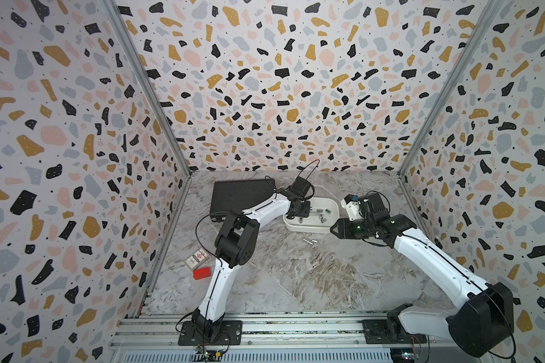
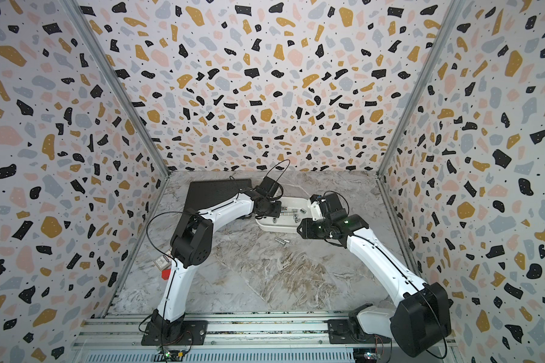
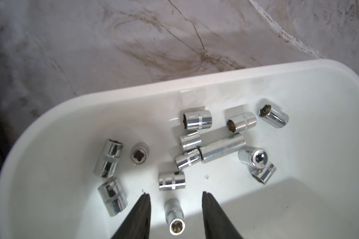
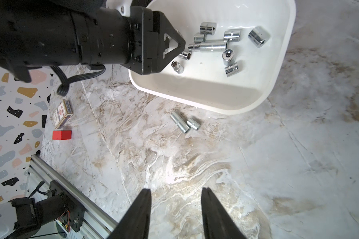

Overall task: Put the socket on the desktop into the storage box
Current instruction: Place the socket head in the storage box.

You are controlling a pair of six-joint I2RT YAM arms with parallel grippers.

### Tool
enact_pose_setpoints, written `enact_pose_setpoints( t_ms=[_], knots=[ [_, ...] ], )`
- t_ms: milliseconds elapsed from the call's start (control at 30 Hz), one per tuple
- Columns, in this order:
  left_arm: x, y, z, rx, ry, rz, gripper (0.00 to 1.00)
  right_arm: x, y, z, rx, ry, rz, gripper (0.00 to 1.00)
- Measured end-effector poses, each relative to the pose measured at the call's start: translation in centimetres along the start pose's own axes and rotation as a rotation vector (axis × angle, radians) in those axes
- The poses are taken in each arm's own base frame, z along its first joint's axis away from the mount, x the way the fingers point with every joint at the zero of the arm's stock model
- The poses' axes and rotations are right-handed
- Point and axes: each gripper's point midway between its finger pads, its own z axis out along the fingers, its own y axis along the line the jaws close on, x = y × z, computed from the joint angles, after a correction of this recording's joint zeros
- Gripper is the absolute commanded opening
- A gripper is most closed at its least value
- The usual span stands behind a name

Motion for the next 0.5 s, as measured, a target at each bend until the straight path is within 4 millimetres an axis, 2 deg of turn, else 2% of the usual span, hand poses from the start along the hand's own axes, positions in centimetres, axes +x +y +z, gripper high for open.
enact_pose_setpoints(
  t_ms=[100,300,400,500],
  knots=[
    [-0.1,-0.3,-1.9,0.023,-0.017,-0.002,0.46,0.0,0.0,-0.1,-0.002,-0.003,-0.001,0.49],
    [-0.5,-1.2,-7.2,0.092,-0.089,-0.008,0.48,0.7,-0.1,-0.4,0.004,0.008,0.001,0.52],
    [0.2,-1.3,-9.2,0.124,-0.109,-0.018,0.49,1.0,-0.3,-0.4,0.008,0.016,-0.003,0.53],
    [1.9,-1.1,-10.4,0.146,-0.106,-0.031,0.5,1.2,-0.4,-0.4,0.01,0.025,-0.011,0.52]
  ],
)
